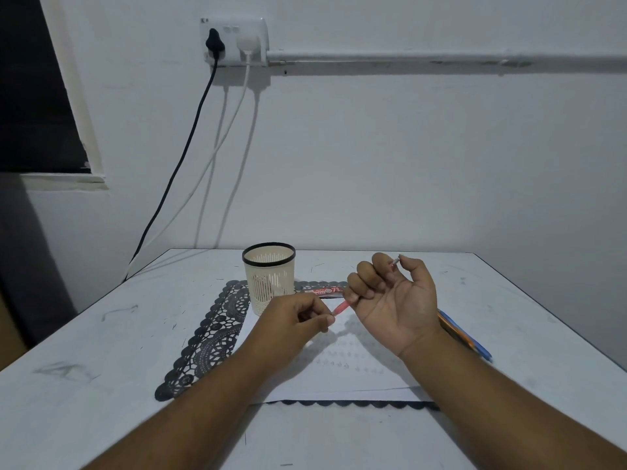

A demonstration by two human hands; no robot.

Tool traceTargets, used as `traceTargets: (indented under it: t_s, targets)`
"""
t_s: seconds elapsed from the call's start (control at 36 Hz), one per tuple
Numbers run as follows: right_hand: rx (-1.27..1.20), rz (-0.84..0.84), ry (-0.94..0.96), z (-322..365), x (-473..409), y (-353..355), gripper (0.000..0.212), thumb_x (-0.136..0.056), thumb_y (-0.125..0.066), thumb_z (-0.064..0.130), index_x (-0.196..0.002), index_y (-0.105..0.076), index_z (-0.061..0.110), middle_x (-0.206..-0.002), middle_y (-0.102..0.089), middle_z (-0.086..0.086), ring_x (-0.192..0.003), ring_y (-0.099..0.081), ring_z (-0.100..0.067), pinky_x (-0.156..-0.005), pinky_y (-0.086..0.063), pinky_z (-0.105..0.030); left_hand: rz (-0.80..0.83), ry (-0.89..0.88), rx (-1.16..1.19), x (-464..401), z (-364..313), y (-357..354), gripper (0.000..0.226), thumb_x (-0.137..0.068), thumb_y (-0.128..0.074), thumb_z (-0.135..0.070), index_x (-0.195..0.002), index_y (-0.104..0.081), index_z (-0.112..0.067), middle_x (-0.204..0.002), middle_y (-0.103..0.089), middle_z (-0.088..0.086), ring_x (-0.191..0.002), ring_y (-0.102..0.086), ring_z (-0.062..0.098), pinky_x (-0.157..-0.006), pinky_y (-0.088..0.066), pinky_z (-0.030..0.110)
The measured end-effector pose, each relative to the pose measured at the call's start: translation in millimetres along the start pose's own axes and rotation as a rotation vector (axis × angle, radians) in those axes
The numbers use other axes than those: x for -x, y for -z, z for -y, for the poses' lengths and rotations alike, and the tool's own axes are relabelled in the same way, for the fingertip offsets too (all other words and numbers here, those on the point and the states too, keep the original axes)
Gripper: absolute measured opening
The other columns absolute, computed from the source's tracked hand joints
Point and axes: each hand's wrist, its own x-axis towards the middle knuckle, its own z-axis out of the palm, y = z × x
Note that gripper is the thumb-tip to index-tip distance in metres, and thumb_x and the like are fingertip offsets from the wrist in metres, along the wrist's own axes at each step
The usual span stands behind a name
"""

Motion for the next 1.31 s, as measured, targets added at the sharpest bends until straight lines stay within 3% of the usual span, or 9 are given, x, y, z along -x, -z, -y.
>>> traceTargets:
  t_s: [0.19, 0.5, 1.31]
  targets:
    - [-0.001, 0.014, 0.001, 1.8, -0.5, 0.3, 0.029, -0.087, -0.037, 0.034, -0.063, -0.032, 0.019, -0.065, -0.022, -0.001, -0.063, -0.016, -0.020, -0.059, -0.029, -0.033, -0.002, 0.008, -0.005, -0.4, -1.3, -0.3, 0.014, -0.090, -0.076, -0.013, -0.077, -0.074, -0.018, -0.066, -0.068, -0.004, -0.059, -0.050, 0.008, -0.057, -0.037, 0.022]
    - [0.016, 0.028, 0.007, -0.2, -0.8, 1.9, 0.030, -0.087, -0.038, 0.036, -0.065, -0.027, 0.019, -0.064, -0.021, -0.001, -0.063, -0.016, -0.020, -0.061, -0.026, -0.034, 0.014, 0.003, -0.005, -0.6, -1.8, 1.3, 0.015, -0.090, -0.077, -0.016, -0.077, -0.074, -0.022, -0.074, -0.072, 0.004, -0.062, -0.052, 0.013, -0.059, -0.038, 0.028]
    - [0.045, 0.045, -0.007, -0.2, -2.1, 4.4, 0.031, -0.087, -0.037, 0.035, -0.062, -0.031, 0.018, -0.062, -0.023, -0.001, -0.062, -0.017, -0.020, -0.062, -0.023, -0.035, 0.016, 0.019, -0.020, 0.9, -2.1, -0.5, 0.018, -0.089, -0.076, -0.012, -0.076, -0.074, -0.024, -0.073, -0.072, -0.001, -0.068, -0.057, 0.013, -0.066, -0.043, 0.033]
